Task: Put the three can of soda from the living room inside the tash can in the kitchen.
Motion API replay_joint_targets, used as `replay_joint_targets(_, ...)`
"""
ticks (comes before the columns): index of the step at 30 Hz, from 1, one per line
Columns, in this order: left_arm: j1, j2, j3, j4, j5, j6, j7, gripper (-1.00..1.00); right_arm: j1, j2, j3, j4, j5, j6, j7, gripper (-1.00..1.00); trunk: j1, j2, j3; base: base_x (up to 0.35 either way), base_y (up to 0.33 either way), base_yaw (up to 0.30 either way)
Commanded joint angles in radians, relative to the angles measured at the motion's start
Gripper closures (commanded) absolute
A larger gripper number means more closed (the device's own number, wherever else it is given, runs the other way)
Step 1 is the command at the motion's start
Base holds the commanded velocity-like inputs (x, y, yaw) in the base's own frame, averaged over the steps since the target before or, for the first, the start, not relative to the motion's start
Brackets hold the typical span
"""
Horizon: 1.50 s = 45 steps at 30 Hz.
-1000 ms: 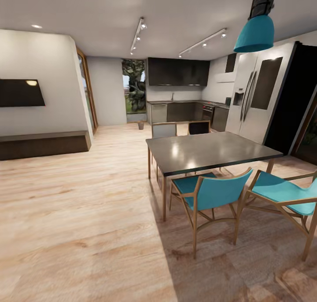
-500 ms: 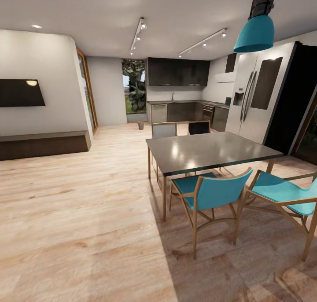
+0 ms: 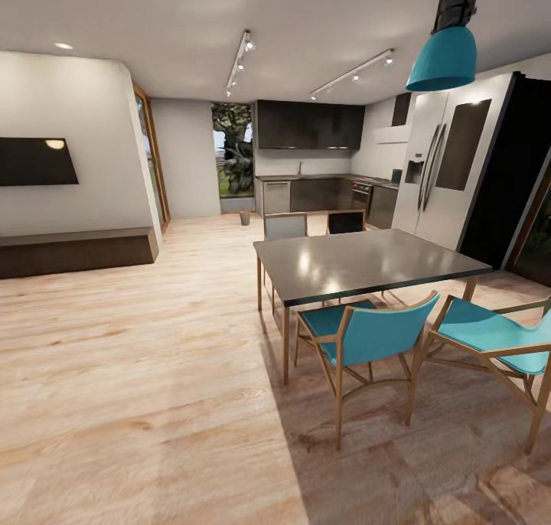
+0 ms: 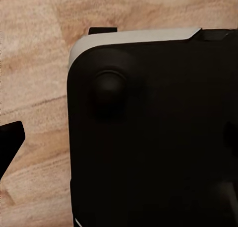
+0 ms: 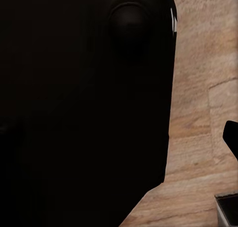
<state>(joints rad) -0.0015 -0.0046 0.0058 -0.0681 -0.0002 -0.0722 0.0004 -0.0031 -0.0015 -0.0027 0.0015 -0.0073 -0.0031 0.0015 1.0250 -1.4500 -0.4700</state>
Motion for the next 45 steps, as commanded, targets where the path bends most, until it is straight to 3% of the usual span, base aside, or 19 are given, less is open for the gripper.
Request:
replay_joint_targets(1, 0.000, 0.000, 0.000, -0.001, 0.000, 0.000, 0.000, -1.00, 0.000, 0.000, 0.000, 0.000, 0.000, 0.000, 0.000, -1.00, 0.000, 0.000, 0.000, 0.000, 0.000, 0.000)
replay_joint_targets(9, 0.000, 0.000, -0.001, -0.003, 0.000, 0.000, -0.004, -1.00, -0.001, 0.000, 0.001, 0.000, 0.000, 0.000, 0.000, -1.00, 0.000, 0.000, 0.000, 0.057, 0.000, 0.000)
replay_joint_targets(22, 0.000, -0.001, -0.001, -0.011, 0.000, -0.001, -0.007, -1.00, 0.000, 0.000, 0.001, 0.000, 0.000, 0.000, 0.000, -1.00, 0.000, 0.000, 0.000, 0.251, 0.000, 0.000)
replay_joint_targets(41, 0.000, 0.001, -0.001, -0.010, 0.001, -0.001, -0.007, -1.00, -0.001, 0.000, 0.001, 0.000, -0.002, 0.002, -0.008, -1.00, 0.000, 0.000, 0.000, 0.007, 0.000, 0.000)
replay_joint_targets(42, 0.000, 0.002, -0.001, -0.010, 0.002, -0.001, -0.006, -1.00, 0.000, 0.012, 0.003, 0.000, -0.001, 0.004, -0.009, -1.00, 0.000, 0.000, 0.000, 0.000, 0.000, 0.000)
replay_joint_targets(45, 0.000, 0.001, -0.001, -0.010, 0.002, -0.001, -0.006, -1.00, -0.001, 0.013, 0.004, 0.000, -0.001, 0.002, -0.009, -1.00, 0.000, 0.000, 0.000, 0.000, 0.000, 0.000)
